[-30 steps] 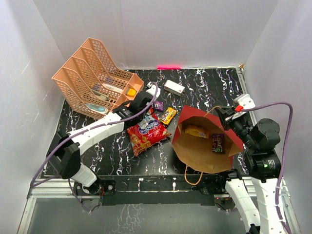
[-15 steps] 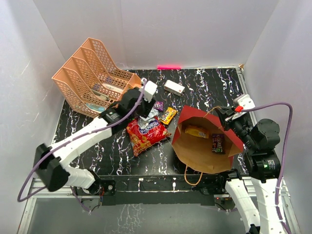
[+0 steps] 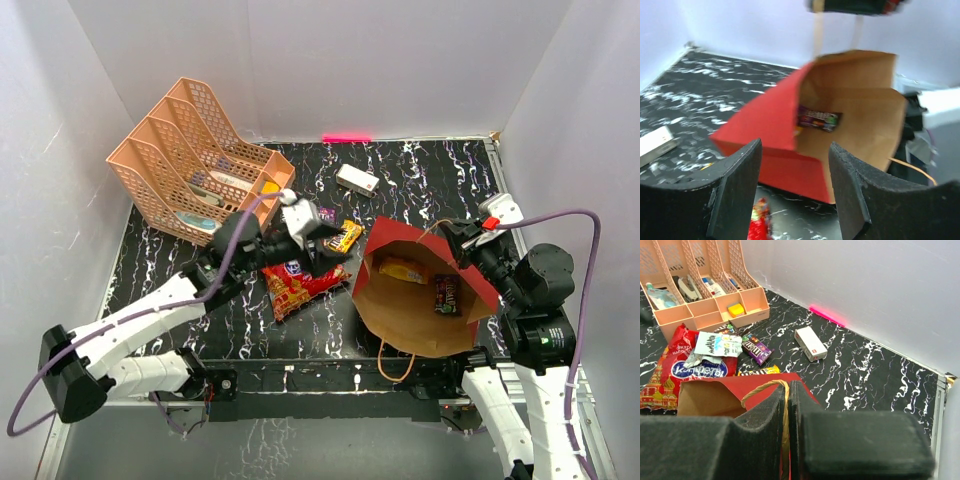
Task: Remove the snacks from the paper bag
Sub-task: Take out the snack from the paper bag.
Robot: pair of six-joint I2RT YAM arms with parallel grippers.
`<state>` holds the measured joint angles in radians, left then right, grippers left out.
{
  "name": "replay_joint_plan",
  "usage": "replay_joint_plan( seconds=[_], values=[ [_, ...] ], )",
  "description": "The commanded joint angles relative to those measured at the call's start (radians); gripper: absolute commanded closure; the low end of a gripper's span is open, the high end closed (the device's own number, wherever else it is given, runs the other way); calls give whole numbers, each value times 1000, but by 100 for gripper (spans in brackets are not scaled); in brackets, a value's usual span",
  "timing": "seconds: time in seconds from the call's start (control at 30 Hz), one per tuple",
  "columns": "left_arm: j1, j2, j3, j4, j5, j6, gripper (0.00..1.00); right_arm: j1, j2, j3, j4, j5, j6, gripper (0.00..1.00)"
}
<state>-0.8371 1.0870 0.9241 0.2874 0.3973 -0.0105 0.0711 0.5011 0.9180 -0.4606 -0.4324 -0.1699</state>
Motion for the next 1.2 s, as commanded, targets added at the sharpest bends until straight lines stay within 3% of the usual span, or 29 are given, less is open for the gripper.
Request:
replay_joint_plan(
  seconds=[0.0, 0.17, 0.37, 0.5, 0.67, 1.17],
  values=[
    [-198, 44, 11, 41, 60, 124, 45, 2, 1, -11, 58, -13, 28, 92],
    [-406, 167, 75, -79, -190, 362, 46, 3, 4, -2, 52, -15, 30, 92],
    [-486, 385, 108, -27, -360, 566, 48, 2, 8, -2, 64, -23, 37, 92],
    [-495, 541, 211, -46, -398, 629, 59, 1, 22, 17, 56, -31, 40, 92],
    [-495, 688, 302, -67, -388, 700, 63, 2, 25, 30, 54, -33, 40, 92],
    [-455, 954, 409, 64, -508, 844, 53, 2, 32, 41, 53, -57, 55, 92]
  ],
)
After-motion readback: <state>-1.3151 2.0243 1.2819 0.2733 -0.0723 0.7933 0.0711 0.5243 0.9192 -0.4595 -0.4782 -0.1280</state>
